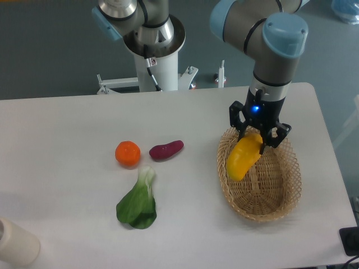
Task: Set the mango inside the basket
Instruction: 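Lower the held yellow mango into the wicker basket with the gripper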
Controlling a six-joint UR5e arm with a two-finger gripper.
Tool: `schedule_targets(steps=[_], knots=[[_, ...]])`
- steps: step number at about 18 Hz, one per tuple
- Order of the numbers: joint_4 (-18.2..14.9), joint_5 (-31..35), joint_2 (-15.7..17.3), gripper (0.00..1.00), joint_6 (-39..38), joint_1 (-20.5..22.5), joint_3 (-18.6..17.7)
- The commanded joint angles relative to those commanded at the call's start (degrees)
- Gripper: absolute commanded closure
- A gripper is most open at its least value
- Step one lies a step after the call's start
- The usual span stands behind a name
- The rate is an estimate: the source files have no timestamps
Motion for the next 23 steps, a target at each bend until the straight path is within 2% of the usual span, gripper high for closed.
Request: schedule_targets(steps=[11,16,18,20,23], knots=[[0.35,0.44,0.09,0.59,0.26,0.17,-1.66],[0.62,0.62,0.09,0.59,5.26,0.87,-2.9],[0.79,0.53,0.18,0.59,11.13,2.98,-4.65],[2.27,0.61,0.0,0.59,15.54,4.39,-6.49],[7.72,0.7,0.09,0.59,18.71,6.76,-10.88]])
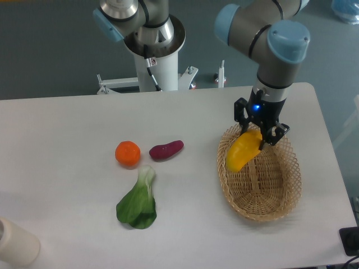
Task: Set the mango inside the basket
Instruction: 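Lower the held yellow mango into the wicker basket with the gripper, then open the gripper to release the mango and lift slightly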
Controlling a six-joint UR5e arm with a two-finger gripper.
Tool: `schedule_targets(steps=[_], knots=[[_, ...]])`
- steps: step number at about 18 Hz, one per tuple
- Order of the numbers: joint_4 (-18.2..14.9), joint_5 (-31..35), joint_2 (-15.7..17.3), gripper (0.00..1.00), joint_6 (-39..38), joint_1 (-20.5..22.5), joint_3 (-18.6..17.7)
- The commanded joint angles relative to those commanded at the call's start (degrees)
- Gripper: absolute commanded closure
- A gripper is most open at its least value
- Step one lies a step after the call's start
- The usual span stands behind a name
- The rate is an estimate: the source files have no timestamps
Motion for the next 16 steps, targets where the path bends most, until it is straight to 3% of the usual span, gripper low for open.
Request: schedule_targets(steps=[3,11,14,16], knots=[[1.6,1.4,-0.61,0.59,3.26,0.36,-2.47],[6.08,4.04,-3.95,0.57,3.26,0.18,-5.55],[7.31,4.04,-4.48,0.48,2.47,0.0,-5.64],[7.49,4.04,-4.48,0.31,2.47,0.0,-5.55]])
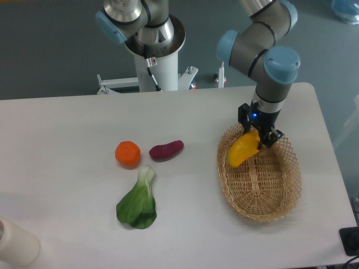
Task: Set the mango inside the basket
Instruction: 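Open the gripper to release the mango and lift slightly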
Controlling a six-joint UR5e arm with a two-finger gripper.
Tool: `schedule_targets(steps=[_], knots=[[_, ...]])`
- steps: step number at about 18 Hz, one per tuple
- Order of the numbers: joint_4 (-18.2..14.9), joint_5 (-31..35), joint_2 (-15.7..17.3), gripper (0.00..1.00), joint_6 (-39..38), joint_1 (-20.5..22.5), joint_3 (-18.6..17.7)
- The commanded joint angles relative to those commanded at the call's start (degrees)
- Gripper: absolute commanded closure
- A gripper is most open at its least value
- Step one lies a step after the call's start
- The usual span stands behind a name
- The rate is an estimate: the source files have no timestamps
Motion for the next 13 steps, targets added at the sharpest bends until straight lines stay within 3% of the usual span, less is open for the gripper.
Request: schedule_targets(steps=[1,2,13], knots=[[0.0,0.0,0.0,0.2,0.0,0.0,0.0],[0.0,0.0,0.09,0.0,0.0,0.0,0.0],[-0.17,-0.44,1.23,0.0,0.44,0.53,0.97]])
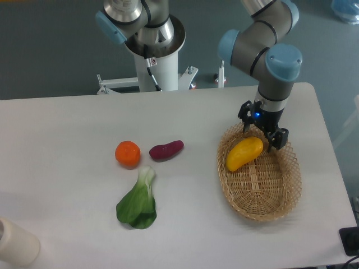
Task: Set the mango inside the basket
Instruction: 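Open the gripper to release the mango and lift slightly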
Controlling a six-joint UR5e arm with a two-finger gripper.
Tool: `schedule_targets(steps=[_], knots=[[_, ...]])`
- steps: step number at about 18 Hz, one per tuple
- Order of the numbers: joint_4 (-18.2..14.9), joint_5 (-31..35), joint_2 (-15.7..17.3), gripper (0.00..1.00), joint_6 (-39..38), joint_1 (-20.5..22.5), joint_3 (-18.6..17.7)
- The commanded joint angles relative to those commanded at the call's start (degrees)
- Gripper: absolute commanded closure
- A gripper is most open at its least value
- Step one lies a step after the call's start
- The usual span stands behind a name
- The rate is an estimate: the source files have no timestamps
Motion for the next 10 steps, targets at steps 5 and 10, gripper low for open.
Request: schedule_targets(steps=[5,10], knots=[[0.0,0.0,0.17,0.0,-0.18,0.17,0.0],[-0.09,-0.09,0.18,0.0,-0.18,0.35,-0.09]])
